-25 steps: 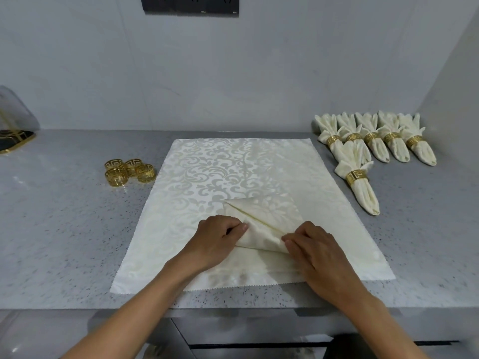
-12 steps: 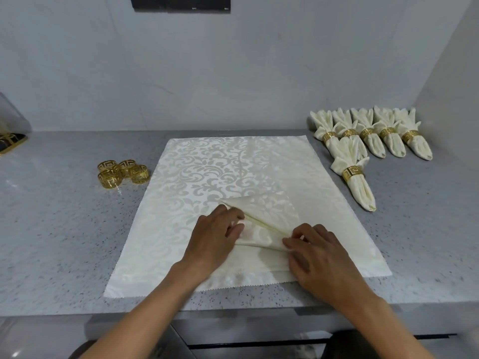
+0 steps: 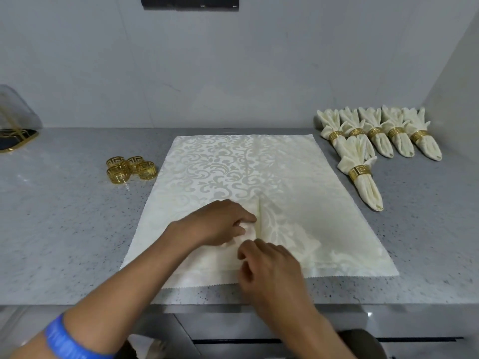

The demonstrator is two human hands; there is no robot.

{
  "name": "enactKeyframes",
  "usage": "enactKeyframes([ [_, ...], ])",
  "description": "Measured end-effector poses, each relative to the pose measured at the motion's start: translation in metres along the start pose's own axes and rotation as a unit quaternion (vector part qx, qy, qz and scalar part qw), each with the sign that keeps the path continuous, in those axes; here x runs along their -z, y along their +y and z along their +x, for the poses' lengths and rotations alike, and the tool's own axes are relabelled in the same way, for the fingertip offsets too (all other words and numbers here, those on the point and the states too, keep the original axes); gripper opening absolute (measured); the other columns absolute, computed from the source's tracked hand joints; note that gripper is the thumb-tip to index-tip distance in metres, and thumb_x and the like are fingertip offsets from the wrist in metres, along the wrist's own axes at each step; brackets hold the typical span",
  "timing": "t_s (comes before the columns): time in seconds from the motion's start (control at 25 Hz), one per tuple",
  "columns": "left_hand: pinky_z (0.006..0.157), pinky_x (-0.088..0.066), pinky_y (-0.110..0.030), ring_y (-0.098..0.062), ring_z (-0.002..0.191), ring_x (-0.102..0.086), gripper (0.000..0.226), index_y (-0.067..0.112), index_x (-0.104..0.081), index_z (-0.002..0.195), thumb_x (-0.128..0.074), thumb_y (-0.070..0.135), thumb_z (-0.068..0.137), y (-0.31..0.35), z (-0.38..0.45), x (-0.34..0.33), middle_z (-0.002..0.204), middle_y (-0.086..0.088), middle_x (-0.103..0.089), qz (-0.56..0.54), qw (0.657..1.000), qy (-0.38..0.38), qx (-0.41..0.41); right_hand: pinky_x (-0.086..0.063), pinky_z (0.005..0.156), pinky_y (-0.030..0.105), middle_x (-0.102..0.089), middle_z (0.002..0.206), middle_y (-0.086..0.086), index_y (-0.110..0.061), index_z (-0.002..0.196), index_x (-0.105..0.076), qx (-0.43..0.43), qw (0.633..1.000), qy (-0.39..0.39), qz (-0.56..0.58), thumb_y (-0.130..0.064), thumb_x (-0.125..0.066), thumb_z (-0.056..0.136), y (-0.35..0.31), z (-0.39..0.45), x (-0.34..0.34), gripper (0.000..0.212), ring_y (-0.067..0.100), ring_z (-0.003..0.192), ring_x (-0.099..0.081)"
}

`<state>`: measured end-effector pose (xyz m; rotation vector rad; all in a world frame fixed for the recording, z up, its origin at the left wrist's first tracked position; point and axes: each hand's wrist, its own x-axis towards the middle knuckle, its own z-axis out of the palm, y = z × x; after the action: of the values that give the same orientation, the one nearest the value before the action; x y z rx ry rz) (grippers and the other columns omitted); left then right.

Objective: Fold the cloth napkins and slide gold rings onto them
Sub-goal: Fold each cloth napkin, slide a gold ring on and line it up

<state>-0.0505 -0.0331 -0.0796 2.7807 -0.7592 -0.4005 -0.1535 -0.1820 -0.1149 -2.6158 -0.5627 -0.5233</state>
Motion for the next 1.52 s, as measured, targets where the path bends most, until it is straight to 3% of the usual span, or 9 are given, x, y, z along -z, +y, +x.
enactKeyframes([
  [0.08, 0.079, -0.044, -0.023, -0.005, 0.085, -0.055, 0.038, 0.032, -0.060, 0.132, -0.056, 0.018, 0.096, -0.007, 0.006, 0.013, 0.092, 0.015, -0.058, -0.009, 0.999, -0.031, -0.012, -0.024, 0.047, 0.020, -0.059, 0.062, -0.009, -0.020, 0.088, -0.061, -0.051, 0.997, 0.016, 0.060, -0.014, -0.071, 0.075, -0.035, 0.013, -0.020, 0.018, 0.011, 0.049, -0.053],
  [0.16, 0.084, -0.050, -0.028, -0.006, 0.087, -0.060, 0.030, 0.029, -0.068, 0.121, -0.055, 0.022, 0.096, -0.012, 0.011, 0.018, 0.096, 0.015, -0.064, -0.044, 0.999, -0.028, 0.002, -0.035, 0.047, 0.024, -0.066, 0.069, -0.007, -0.023, 0.099, -0.062, -0.051, 0.992, -0.012, 0.113, -0.029, -0.055, 0.091, -0.046, 0.022, -0.025, 0.012, 0.013, 0.059, -0.061],
  [0.28, 0.082, -0.051, -0.042, -0.023, 0.084, -0.062, 0.035, 0.009, -0.065, 0.101, -0.049, 0.040, 0.098, -0.007, 0.000, -0.006, 0.090, -0.002, -0.066, -0.095, 0.995, 0.018, 0.008, -0.048, 0.060, 0.031, -0.069, 0.083, -0.009, -0.026, 0.097, -0.063, 0.050, 0.992, -0.052, 0.104, -0.029, -0.047, 0.088, -0.004, 0.012, -0.004, 0.018, 0.016, 0.073, -0.063],
  [0.48, 0.094, -0.040, -0.033, -0.018, 0.105, -0.050, 0.048, 0.017, -0.037, 0.148, -0.031, 0.037, 0.105, 0.007, -0.026, -0.067, 0.124, 0.001, -0.052, 0.026, 0.980, 0.197, -0.002, -0.034, 0.102, 0.020, -0.048, 0.143, -0.020, -0.035, 0.134, -0.055, 0.115, 0.958, -0.262, 0.001, -0.037, -0.050, 0.081, 0.081, 0.000, 0.040, 0.053, 0.003, 0.128, -0.043],
  [0.72, 0.085, -0.037, -0.026, -0.013, 0.093, -0.051, 0.043, 0.020, -0.047, 0.143, -0.045, 0.034, 0.103, 0.001, -0.025, -0.066, 0.105, 0.004, -0.055, -0.052, 0.968, 0.244, -0.023, -0.051, 0.077, 0.033, -0.069, 0.099, -0.011, -0.025, 0.098, -0.070, 0.169, 0.971, -0.167, -0.029, -0.027, -0.049, 0.083, 0.077, 0.014, 0.028, 0.025, 0.011, 0.089, -0.062],
  [0.92, 0.070, -0.043, -0.018, -0.003, 0.070, -0.058, 0.015, 0.027, -0.073, 0.103, -0.065, 0.032, 0.092, -0.005, -0.029, -0.054, 0.077, 0.011, -0.065, -0.181, 0.949, 0.259, 0.016, -0.043, 0.062, 0.030, -0.057, 0.067, -0.008, -0.026, 0.090, -0.059, 0.042, 0.986, -0.113, 0.116, -0.033, -0.048, 0.094, 0.070, 0.035, 0.019, 0.014, 0.011, 0.063, -0.053],
  [1.04, 0.073, -0.053, -0.033, -0.011, 0.066, -0.062, 0.038, 0.015, -0.070, 0.080, -0.051, 0.043, 0.098, -0.006, -0.031, -0.040, 0.070, 0.001, -0.068, -0.288, 0.934, 0.209, 0.030, -0.039, 0.061, 0.018, -0.057, 0.071, -0.011, -0.031, 0.101, -0.063, -0.048, 0.982, -0.086, 0.159, -0.026, -0.063, 0.093, 0.072, 0.043, 0.007, 0.010, 0.007, 0.067, -0.054],
  [1.28, 0.063, -0.044, -0.014, 0.001, 0.062, -0.056, 0.015, 0.029, -0.064, 0.089, -0.077, 0.034, 0.082, -0.008, -0.033, -0.038, 0.073, 0.010, -0.064, -0.263, 0.951, 0.163, 0.007, -0.044, 0.064, 0.020, -0.065, 0.077, -0.014, -0.033, 0.094, -0.062, -0.154, 0.968, -0.043, 0.192, -0.024, -0.072, 0.086, 0.070, 0.051, -0.008, 0.016, 0.004, 0.068, -0.058],
  [1.52, 0.067, -0.037, -0.011, -0.004, 0.074, -0.057, 0.015, 0.032, -0.075, 0.102, -0.063, 0.033, 0.094, -0.015, -0.030, -0.047, 0.079, 0.015, -0.057, -0.191, 0.963, 0.181, -0.051, -0.040, 0.059, 0.022, -0.059, 0.075, -0.012, -0.028, 0.082, -0.056, -0.150, 0.983, 0.017, 0.107, -0.033, -0.072, 0.086, 0.062, 0.052, -0.016, 0.017, 0.007, 0.066, -0.054],
])
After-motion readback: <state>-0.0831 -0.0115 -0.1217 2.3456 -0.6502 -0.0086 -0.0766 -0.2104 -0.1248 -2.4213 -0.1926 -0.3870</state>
